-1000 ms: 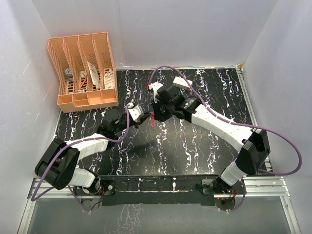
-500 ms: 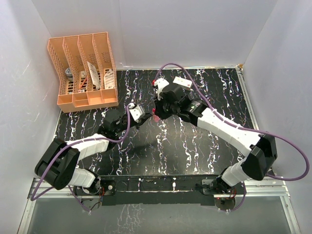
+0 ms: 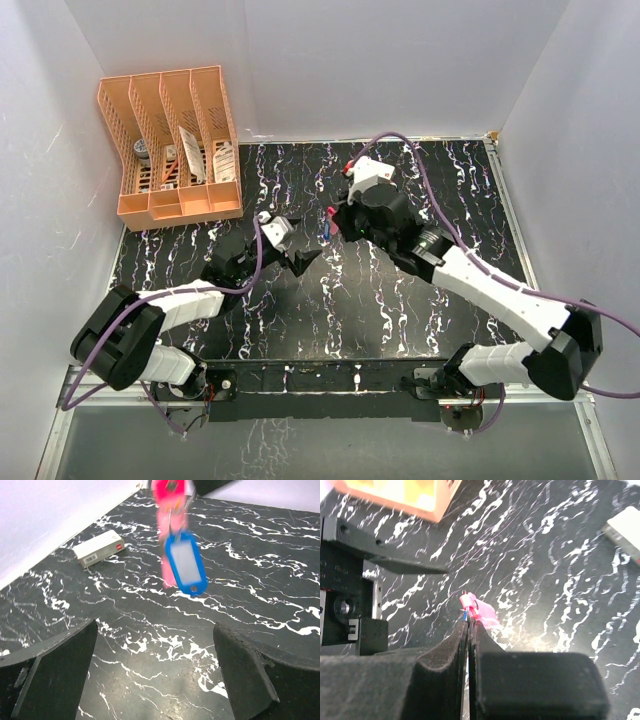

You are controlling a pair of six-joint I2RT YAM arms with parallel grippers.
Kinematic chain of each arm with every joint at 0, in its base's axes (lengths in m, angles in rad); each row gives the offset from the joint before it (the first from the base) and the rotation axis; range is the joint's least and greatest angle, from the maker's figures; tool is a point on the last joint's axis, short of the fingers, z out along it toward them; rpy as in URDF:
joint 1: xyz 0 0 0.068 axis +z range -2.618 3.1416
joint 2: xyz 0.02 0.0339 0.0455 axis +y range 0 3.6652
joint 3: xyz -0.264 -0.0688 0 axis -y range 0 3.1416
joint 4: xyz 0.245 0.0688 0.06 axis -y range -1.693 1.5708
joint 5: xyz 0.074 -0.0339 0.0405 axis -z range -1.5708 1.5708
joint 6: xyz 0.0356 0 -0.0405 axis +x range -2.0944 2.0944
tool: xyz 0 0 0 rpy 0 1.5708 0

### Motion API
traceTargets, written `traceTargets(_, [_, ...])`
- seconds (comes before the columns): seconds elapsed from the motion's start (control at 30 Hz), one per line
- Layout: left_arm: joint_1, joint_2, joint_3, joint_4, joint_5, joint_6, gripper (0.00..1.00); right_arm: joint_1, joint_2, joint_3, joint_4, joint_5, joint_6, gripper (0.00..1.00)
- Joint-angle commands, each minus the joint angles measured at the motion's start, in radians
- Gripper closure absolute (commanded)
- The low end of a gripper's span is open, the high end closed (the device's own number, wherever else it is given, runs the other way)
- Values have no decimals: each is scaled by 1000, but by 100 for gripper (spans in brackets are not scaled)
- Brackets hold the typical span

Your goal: Put the keys on the keyring

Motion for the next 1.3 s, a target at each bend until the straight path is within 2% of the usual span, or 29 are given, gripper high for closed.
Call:
traceTargets(0.0, [-4, -48, -32, 76, -124, -92, 1, -5, -106, -37, 186, 244, -17, 100])
traceTargets(0.07, [-2, -62, -30, 54, -129, -97, 1, -6, -114, -38, 191, 324, -27, 100])
traceTargets(0.2, [-3, -93, -36, 40, -142, -120, 1, -5, -83, -11, 155, 366, -44, 100])
traceTargets(0.23, [-4, -104, -35, 32, -146, -123, 1, -6, -80, -9, 156, 334, -47, 100])
traceTargets(0.37, [-3, -157, -31, -14, -156, -134, 1, -9, -125, -90, 304, -1, -63, 100])
traceTargets(0.47, [-3, -196, -37, -25, -162, -145, 1, -42, -139, -119, 357, -80, -29, 100])
traceTargets(0.5, [-4, -209, -36, -30, -163, -146, 1, -64, -121, -101, 322, -15, 0, 100])
traceTargets(0.6, [-3, -246, -33, -56, -172, -142, 1, -99, 16, 47, 54, 291, 42, 100])
traceTargets(0.63, [-3, -256, -34, -64, -177, -142, 1, -99, 47, 77, 6, 337, 46, 100])
traceTargets(0.7, [-4, -270, -37, -71, -178, -143, 1, -99, 53, 69, 20, 350, 41, 100])
traceTargets(0.77, [-3, -276, -38, -72, -181, -137, 1, -99, 17, 19, 115, 245, 24, 100])
traceTargets(0.9, [-4, -278, -26, -92, -200, -128, 1, -127, -71, -72, 296, -146, 22, 100])
traceTargets(0.97, [-4, -282, -27, -94, -196, -132, 1, -154, -91, -87, 332, -209, 48, 100])
traceTargets(1.03, [-3, -285, -36, -79, -194, -135, 1, -167, -67, -53, 271, -71, 53, 100])
traceTargets(1.1, [-4, -293, -32, -94, -208, -130, 1, -178, 2, 21, 123, 109, 52, 100])
traceTargets(1.17, [-4, -304, -20, -124, -225, -139, 1, -193, 31, 50, 54, 119, 60, 100])
traceTargets(1.27, [-3, -316, -32, -111, -224, -146, 1, -194, -4, -11, 153, 22, 59, 100])
